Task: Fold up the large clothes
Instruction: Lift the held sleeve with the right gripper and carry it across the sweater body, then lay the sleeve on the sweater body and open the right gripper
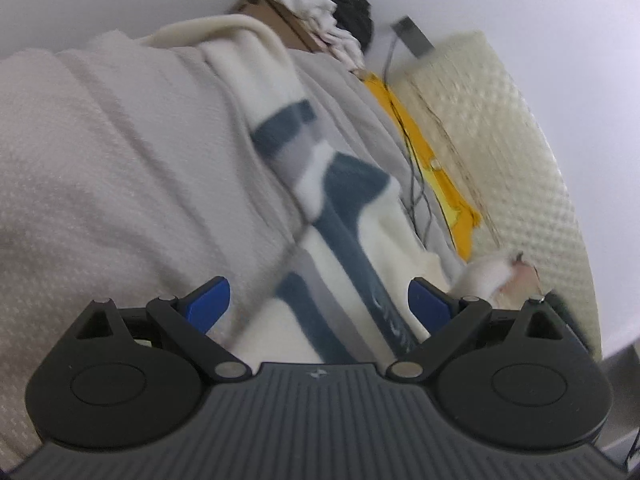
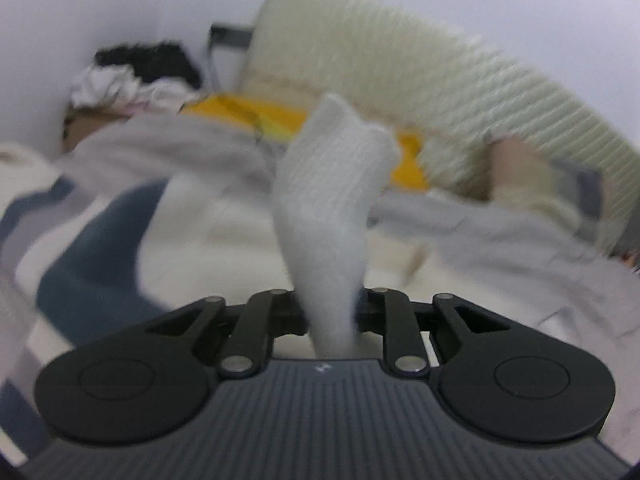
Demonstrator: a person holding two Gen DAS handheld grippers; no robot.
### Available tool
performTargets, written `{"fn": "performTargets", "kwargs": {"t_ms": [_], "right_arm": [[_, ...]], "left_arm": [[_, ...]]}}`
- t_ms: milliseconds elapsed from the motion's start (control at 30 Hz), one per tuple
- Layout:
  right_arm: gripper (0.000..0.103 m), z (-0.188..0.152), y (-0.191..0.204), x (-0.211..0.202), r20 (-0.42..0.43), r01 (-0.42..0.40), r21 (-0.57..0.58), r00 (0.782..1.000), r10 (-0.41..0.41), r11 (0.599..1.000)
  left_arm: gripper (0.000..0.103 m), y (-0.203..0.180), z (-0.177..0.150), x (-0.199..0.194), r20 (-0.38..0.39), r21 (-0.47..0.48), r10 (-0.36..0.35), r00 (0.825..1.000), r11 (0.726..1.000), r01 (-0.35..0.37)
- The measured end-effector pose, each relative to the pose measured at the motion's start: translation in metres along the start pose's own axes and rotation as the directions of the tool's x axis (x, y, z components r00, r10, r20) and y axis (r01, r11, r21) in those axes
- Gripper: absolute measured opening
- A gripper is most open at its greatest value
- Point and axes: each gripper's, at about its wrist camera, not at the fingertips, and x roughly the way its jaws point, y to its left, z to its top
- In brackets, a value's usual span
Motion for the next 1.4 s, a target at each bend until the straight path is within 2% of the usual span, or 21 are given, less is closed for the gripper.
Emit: {"fn": "performTargets", "kwargs": {"t_ms": [100,133,167,233,333,433,533,633,700,733,767,800,900,1000,1100,1133,1300,1400], "right_arm": [[0.034,0.0,0.013,-0.002,-0.039,-0.061,-0.004,0.997,0.061,0.998],[0.047,-0.004,0.011,-0.005,-0.038,-0.084,0.015,0.996,0.085,0.996],[0.066,-0.003,0.005,-0.008,-0.038,-0.119,0.044,0.992,0.121,0.992],[0.081,-0.001,-0.006,-0.012,-0.035,-0.217,0.091,0.975,0.221,0.972],[0.081,0.001,-0.019,-0.022,-0.008,-0.344,0.104,0.938,0.347,0.933],[0.081,0.0,-0.045,-0.034,0.033,-0.38,0.143,0.925,0.379,0.914],[0.081,-0.007,-0.081,-0.03,0.044,-0.367,0.265,0.928,0.369,0.892],[0.08,-0.019,-0.105,-0.01,-0.025,-0.306,0.377,0.94,0.34,0.874],[0.073,-0.029,-0.117,0.0,-0.069,-0.274,0.439,0.939,0.337,0.855],[0.065,-0.036,-0.119,0.004,-0.106,-0.246,0.465,0.938,0.329,0.851],[0.056,-0.042,-0.119,0.007,-0.14,-0.234,0.477,0.931,0.336,0.847],[0.054,-0.046,-0.118,0.008,-0.161,-0.237,0.482,0.922,0.351,0.844],[0.05,-0.055,-0.115,-0.004,-0.149,-0.295,0.472,0.902,0.405,0.83],[0.05,-0.063,-0.113,-0.017,-0.155,-0.366,0.471,0.861,0.484,0.803],[0.05,-0.071,-0.117,-0.028,-0.137,-0.44,0.509,0.807,0.575,0.74],[0.05,-0.072,-0.118,-0.031,-0.135,-0.449,0.507,0.801,0.583,0.736],[0.05,-0.078,-0.128,-0.044,-0.091,-0.475,0.523,0.794,0.601,0.708],[0.05,-0.078,-0.138,-0.048,-0.05,-0.479,0.533,0.805,0.591,0.698]], "left_arm": [[0.098,0.005,0.002,0.007,-0.019,-0.011,0.001,1.0,1.0,-0.002],[0.098,0.005,0.002,0.009,-0.018,-0.01,0.005,1.0,1.0,-0.005],[0.098,0.005,0.002,0.009,-0.016,-0.009,0.008,1.0,1.0,-0.008],[0.098,0.004,0.0,0.011,-0.02,-0.003,0.01,1.0,1.0,-0.01],[0.098,0.001,-0.003,0.013,-0.022,0.011,0.015,1.0,1.0,-0.015],[0.098,-0.004,-0.008,0.013,-0.032,0.024,0.014,0.999,1.0,-0.014],[0.098,-0.009,-0.014,0.013,-0.033,0.046,0.021,0.999,0.999,-0.02],[0.098,-0.012,-0.02,0.019,-0.049,0.055,0.024,0.999,0.998,-0.021],[0.098,-0.014,-0.026,0.024,-0.059,0.069,0.029,0.998,0.997,-0.024],[0.098,-0.016,-0.029,0.027,-0.065,0.083,0.033,0.997,0.996,-0.028],[0.098,-0.017,-0.031,0.029,-0.071,0.096,0.037,0.997,0.995,-0.03],[0.098,-0.02,-0.035,0.032,-0.075,0.113,0.04,0.996,0.993,-0.032],[0.098,-0.024,-0.042,0.038,-0.077,0.15,0.045,0.996,0.988,-0.033],[0.098,-0.029,-0.049,0.043,-0.084,0.183,0.041,0.996,0.983,-0.025],[0.098,-0.035,-0.055,0.046,-0.084,0.222,0.036,0.996,0.975,-0.016],[0.098,-0.036,-0.058,0.047,-0.084,0.236,0.033,0.996,0.972,-0.012],[0.098,-0.047,-0.072,0.053,-0.074,0.314,0.032,0.997,0.949,-0.007],[0.098,-0.057,-0.08,0.056,-0.06,0.362,0.021,0.998,0.932,0.003]]}}
